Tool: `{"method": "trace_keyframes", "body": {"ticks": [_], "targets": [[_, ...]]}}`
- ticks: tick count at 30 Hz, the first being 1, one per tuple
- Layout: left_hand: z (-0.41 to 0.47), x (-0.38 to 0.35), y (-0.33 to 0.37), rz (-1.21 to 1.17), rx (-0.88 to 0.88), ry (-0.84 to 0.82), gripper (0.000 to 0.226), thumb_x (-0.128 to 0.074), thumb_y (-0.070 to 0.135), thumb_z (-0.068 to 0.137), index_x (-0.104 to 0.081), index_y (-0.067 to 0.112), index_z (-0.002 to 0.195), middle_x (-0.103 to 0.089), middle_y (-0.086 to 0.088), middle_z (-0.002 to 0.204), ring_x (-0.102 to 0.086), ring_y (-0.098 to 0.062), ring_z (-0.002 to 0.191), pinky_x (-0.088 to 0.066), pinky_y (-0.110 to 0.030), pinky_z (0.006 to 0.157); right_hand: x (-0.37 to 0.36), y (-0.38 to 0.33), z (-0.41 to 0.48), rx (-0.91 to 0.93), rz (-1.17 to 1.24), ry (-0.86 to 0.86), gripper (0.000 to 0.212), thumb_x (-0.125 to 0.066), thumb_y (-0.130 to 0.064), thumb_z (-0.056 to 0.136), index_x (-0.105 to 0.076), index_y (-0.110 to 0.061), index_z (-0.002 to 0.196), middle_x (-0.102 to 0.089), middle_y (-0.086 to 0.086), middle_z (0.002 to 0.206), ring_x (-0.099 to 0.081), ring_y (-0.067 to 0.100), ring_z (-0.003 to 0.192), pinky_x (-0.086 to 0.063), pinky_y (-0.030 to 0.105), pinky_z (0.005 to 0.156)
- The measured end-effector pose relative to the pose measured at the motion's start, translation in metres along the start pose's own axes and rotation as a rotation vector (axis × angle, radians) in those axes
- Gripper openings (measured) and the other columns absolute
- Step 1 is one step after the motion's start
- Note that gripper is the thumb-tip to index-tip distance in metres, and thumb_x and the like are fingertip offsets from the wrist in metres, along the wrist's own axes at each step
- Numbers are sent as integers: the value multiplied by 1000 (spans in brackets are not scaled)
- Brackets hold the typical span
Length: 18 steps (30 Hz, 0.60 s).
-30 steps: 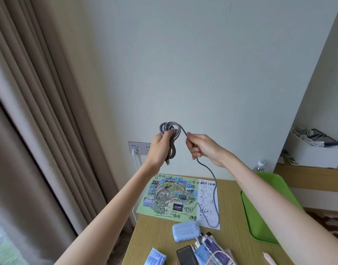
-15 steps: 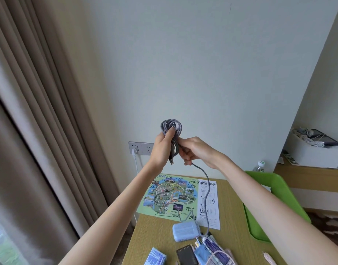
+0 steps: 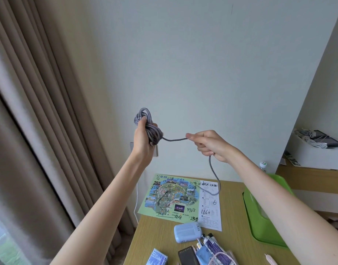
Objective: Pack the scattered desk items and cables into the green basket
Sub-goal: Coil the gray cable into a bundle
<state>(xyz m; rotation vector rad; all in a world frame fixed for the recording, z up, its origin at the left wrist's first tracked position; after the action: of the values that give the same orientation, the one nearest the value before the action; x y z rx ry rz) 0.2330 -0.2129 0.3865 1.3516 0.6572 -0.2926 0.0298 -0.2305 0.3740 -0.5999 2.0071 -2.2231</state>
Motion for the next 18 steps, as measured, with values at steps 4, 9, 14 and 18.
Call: {"method": "trace_keyframes", "body": {"ticks": [4,9,14,18], "targets": [[5,15,5,380,-77,59,27,-43,36,97,-45,22,74,-44,0,68,-41,-15,65,-33,-32,66,2,-3,1,8,-38,-8,40,-67,-33,89,-46,-15,61,-22,-5,50,-15,10,42,-15,20,39],[2,17,1,828,-185,-78,35,-38,38,96,-25,25,66,-28,12,49,-24,-8,45,-25,-22,45,8,-19,4,53,-38,-15,29,-67,-25,88,-57,-13,63,-27,-4,51,-19,9,42,-17,18,39],[-3,9,-28,1044,-28,-272,48,-38,53,97,-32,22,62,-32,13,42,-29,-8,42,-27,-19,41,2,-35,5,119,-93,-44,24,-70,-26,87,-65,-12,67,-33,-6,50,-21,9,43,-19,17,40],[-21,-10,-45,1164,-14,-501,50,-33,65,91,-41,20,69,-35,7,54,-32,-8,50,-28,-18,46,-4,-42,7,161,-116,-39,25,-72,-28,85,-67,-9,70,-36,-6,48,-24,8,42,-20,15,40]]}}
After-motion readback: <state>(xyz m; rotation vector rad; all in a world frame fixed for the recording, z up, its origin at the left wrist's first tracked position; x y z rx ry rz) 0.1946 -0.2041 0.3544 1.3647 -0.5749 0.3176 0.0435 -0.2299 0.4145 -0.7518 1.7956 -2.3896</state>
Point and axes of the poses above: each hand's wrist, its own z-axis towards the middle knuckle, its own x-axis out of the back of the hand, y = z × x, the point moved 7 cm from there along z, towards the middle knuckle
